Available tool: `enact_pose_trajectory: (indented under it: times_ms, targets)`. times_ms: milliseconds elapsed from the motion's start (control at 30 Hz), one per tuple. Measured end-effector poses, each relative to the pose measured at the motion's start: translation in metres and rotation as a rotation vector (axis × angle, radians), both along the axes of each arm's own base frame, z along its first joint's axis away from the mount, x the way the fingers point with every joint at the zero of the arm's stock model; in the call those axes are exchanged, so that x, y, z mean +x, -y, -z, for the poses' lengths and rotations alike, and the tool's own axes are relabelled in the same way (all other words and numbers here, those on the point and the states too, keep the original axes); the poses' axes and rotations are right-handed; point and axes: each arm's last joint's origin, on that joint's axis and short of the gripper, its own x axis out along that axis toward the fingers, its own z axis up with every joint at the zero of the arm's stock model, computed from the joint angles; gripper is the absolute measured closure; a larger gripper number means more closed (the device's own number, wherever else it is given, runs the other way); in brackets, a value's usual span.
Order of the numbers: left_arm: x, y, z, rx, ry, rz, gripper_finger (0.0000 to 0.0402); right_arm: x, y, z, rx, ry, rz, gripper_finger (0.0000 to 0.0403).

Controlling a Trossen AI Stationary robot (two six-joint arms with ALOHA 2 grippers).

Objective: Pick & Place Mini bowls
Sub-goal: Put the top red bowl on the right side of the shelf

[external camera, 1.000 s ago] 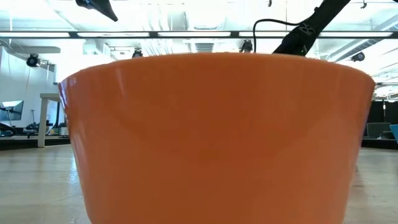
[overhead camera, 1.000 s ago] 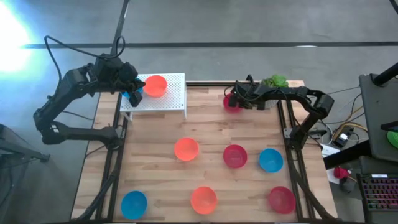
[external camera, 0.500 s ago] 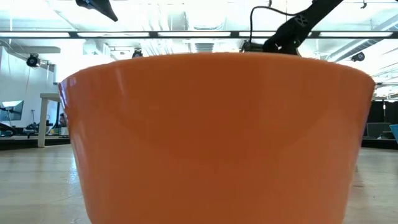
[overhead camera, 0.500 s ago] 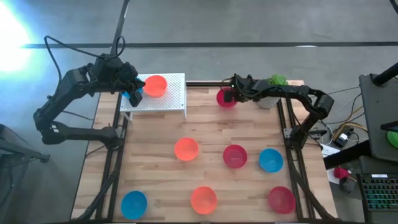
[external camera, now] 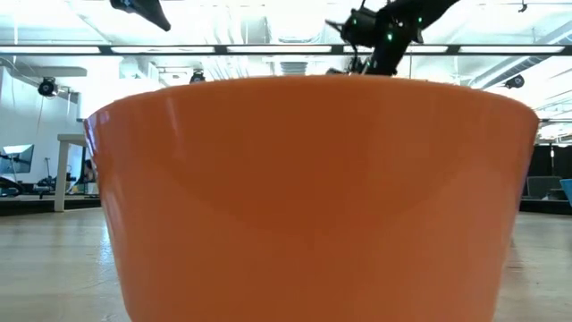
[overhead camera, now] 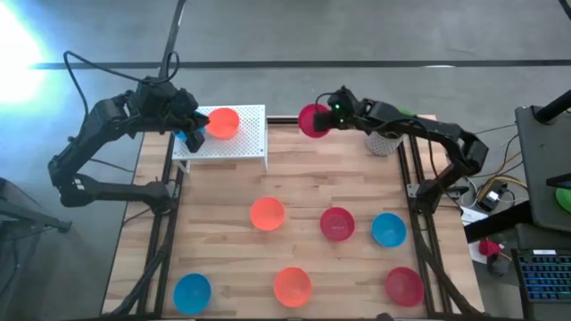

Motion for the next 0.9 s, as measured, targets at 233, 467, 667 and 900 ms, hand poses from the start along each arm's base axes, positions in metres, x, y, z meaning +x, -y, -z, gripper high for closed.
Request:
enact_pose_trajectory:
  times_ms: [233, 467, 667, 900]
  targets:
    - [0.013, -0.008, 0.005, 0.000, -0.042, 0.022, 0.0303, 0.013, -0.011, -0.028, -0.079, 0.033, -0.081, 0.0394]
    - [0.044, -0.016, 0.009, 0.068, -0.059, 0.126, 0.0276, 0.023, -0.024, -0.049, -0.179, 0.025, -0.172, 0.0394]
    - [0.074, -0.018, 0.010, 0.130, -0.018, 0.204, 0.0275, 0.034, -0.038, -0.067, -0.322, 0.015, -0.231, 0.0394]
    - [0.106, -0.026, 0.010, 0.124, 0.111, 0.181, 0.0275, 0.048, -0.055, -0.079, -0.452, 0.060, -0.334, 0.0394]
